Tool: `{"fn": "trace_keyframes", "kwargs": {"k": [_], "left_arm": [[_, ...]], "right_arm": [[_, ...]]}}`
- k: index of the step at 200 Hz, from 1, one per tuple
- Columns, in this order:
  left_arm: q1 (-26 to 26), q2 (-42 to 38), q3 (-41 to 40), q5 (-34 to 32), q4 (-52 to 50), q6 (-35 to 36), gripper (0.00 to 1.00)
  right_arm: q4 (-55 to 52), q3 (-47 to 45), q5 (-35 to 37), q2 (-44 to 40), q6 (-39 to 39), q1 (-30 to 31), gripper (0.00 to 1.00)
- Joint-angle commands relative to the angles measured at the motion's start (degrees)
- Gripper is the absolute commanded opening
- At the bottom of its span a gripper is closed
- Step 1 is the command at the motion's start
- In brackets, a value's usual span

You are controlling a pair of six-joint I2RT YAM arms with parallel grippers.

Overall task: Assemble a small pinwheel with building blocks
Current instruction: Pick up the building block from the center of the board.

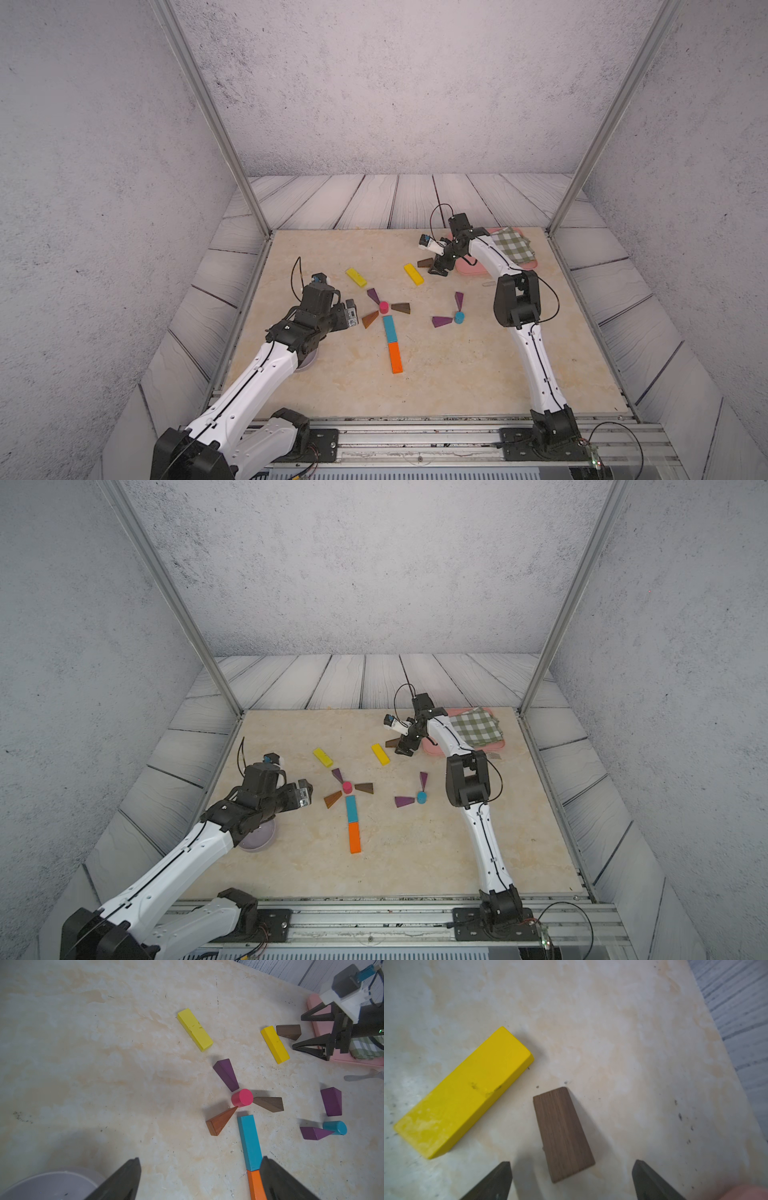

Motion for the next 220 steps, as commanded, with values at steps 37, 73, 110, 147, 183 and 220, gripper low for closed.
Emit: {"fn": "trace_keyframes", "kwargs": {"k": [37,73,110,147,183,220], "left_arm": [[0.4,0.8,-1.1,0.3,0.9,0.8,0.96],[0.3,1.6,-1.2,0.3,0.9,0.8,0.96],[0.3,1.6,-1.2,-0.1,0.7,0.8,0.96],[0.4,1.2,-1.6,-0.6,0.7,0.6,0.96],[0.3,2.0,-1.5,-0.7,0.7,0.2,0.96],[0.3,2.7,-1.3,-0.6,0.7,-1.5,0.96]], "right_arm": [[-3.8,4.9,0.4,5.3,-7.4,0.7,0.80],[-7.2,4.6,1.9,5.5,-10.0,0.7,0.66],[-10.0,3.0,1.7,3.7,-11.3,0.7,0.49],[-11.2,1.0,2.5,1.6,-10.6,0.6,0.36],[-4.4,-4.4,6.1,-2.6,-1.2,-0.2,0.30],[5.7,-10.9,13.4,-10.1,15.0,-0.6,0.22]]}}
